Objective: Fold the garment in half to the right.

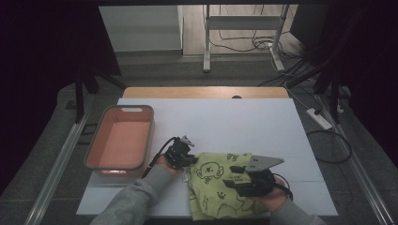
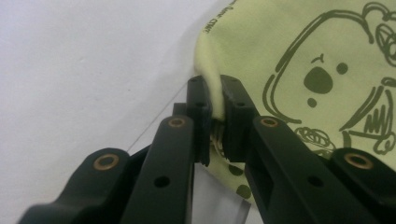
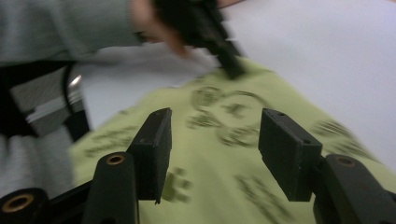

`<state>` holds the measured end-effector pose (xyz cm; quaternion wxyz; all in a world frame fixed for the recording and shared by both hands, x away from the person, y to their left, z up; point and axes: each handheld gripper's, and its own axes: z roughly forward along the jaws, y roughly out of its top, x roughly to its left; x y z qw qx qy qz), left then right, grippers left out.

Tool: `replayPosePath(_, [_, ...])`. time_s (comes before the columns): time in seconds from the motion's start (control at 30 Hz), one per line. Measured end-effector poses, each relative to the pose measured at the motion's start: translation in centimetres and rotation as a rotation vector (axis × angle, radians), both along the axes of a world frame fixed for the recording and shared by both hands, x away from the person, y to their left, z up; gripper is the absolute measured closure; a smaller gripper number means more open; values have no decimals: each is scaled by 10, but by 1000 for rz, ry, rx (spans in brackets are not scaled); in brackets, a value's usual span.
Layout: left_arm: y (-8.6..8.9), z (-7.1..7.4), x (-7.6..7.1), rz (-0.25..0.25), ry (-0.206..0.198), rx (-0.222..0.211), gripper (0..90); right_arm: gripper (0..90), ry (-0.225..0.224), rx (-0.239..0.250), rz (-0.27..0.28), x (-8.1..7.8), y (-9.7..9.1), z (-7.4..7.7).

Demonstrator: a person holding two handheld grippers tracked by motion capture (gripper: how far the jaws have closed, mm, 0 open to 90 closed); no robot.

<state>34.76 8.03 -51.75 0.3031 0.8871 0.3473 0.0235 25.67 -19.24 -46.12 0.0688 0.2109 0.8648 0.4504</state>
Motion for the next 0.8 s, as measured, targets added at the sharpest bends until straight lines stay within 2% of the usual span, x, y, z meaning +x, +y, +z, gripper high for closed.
replayPosePath(0.1, [1, 1, 1, 2, -9, -4, 836, 445, 18, -44, 66, -10, 23, -4])
replayPosePath(0.17, [3, 1, 2, 9, -14, -10, 837, 444, 26, -62, 91, -13, 33, -9])
replayPosePath(0.27, [4, 1, 5, 32, -26, -16, 839, 444, 32, -70, 82, -8, 37, -12])
replayPosePath(0.4, [3, 1, 15, 51, -37, -13, 840, 444, 37, -55, 54, 0, 36, -13])
replayPosePath(0.53, [1, 3, 24, 71, -34, -16, 840, 444, 35, -53, 48, 4, 38, -14])
replayPosePath(0.7, [2, 4, 23, 72, -28, -20, 839, 443, 42, -45, 82, -2, 50, -13])
replayPosePath(0.8, [2, 5, 23, 70, -31, -21, 839, 440, 69, -49, 108, -8, 64, -15])
